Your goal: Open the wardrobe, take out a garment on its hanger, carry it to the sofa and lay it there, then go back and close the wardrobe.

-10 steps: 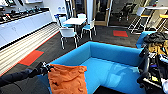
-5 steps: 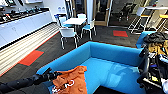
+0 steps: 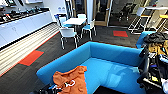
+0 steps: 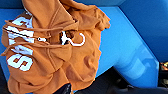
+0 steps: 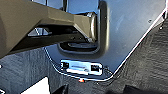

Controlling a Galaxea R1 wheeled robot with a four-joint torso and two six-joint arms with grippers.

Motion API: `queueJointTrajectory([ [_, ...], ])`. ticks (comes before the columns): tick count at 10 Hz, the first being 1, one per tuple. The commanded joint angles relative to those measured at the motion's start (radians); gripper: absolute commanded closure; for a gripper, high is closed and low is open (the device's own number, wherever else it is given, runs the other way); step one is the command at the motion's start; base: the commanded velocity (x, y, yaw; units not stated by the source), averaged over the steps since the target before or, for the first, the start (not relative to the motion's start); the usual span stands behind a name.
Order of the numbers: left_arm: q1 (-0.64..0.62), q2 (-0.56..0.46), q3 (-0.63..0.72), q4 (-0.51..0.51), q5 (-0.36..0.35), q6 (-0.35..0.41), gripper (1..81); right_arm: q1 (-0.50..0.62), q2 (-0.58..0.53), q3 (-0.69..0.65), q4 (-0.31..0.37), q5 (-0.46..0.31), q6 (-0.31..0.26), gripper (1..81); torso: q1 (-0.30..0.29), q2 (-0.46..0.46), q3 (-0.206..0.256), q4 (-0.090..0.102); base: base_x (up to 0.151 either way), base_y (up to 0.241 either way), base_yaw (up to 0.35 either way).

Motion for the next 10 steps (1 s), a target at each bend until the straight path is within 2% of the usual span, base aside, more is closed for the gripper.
queueJointTrajectory([
  [1,0.157,-0.007,0.110,0.346,-0.024,0.015,1.0,0.000,0.007,0.005,-0.008,-0.069,-0.001,1.0,0.000,0.000,0.000,0.000,0.000,0.000,0.000],
  [3,0.336,0.033,0.115,0.527,-0.022,0.015,1.0,0.001,0.009,-0.001,-0.002,-0.069,-0.001,1.0,0.000,0.000,0.000,0.000,0.000,0.000,0.000],
  [5,0.482,0.090,0.052,0.640,-0.039,0.018,1.0,0.001,0.015,-0.016,0.003,-0.067,0.000,1.0,0.000,0.000,0.001,0.000,0.000,0.000,0.000],
  [6,0.542,0.125,-0.001,0.655,-0.069,0.020,1.0,0.000,0.022,-0.022,-0.008,-0.067,-0.001,1.0,0.000,0.000,0.001,0.000,0.000,0.000,0.000],
  [9,0.651,0.259,-0.275,0.655,-0.295,0.015,1.0,0.001,0.045,-0.056,-0.008,-0.069,0.001,1.0,0.000,-0.001,0.001,0.000,0.000,0.000,0.000],
  [10,0.670,0.298,-0.339,0.655,-0.311,0.014,1.0,0.001,0.053,-0.068,-0.008,-0.069,-0.001,1.0,-0.001,-0.001,0.002,0.000,0.000,0.000,0.000],
])
